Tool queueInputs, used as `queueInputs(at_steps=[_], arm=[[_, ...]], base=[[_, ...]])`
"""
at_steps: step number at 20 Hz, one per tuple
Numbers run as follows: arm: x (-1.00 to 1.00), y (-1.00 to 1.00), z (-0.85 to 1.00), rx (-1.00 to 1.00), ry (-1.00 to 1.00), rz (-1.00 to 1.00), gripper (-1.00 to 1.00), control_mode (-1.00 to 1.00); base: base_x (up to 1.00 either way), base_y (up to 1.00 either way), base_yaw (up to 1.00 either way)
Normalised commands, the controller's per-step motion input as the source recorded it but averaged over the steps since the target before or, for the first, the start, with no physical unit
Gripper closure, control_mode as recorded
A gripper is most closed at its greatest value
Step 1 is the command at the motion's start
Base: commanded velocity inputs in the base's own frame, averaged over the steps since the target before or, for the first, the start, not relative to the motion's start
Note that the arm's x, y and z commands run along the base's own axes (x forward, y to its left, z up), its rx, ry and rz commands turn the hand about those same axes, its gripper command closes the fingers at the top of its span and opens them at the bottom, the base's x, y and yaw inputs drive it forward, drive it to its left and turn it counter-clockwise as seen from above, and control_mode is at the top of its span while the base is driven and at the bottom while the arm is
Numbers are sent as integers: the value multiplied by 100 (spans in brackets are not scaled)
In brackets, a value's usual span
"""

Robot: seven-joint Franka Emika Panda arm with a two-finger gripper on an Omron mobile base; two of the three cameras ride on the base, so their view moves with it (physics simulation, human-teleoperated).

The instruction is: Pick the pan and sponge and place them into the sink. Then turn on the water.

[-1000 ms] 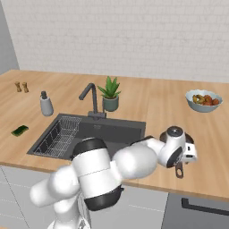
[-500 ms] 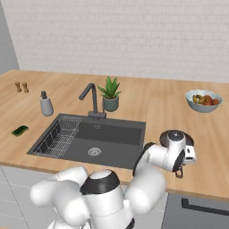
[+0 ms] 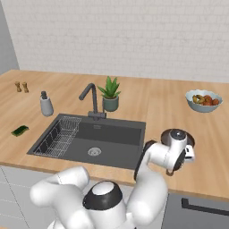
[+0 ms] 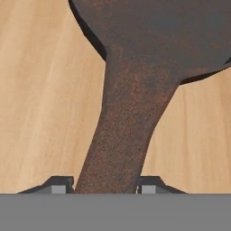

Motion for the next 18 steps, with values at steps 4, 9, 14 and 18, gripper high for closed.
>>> queueInputs(at_steps=[4,9,14,18], arm=[[-17,78,19,3,-4,5,100,-100],[-6,89,39,1,-1,19,100,-100],[0,100,23,0,0,27,100,-100],[0,89,0,0,0,22,100,-100]], base=[[0,0,0],[0,0,0],[0,0,0],[0,0,0]])
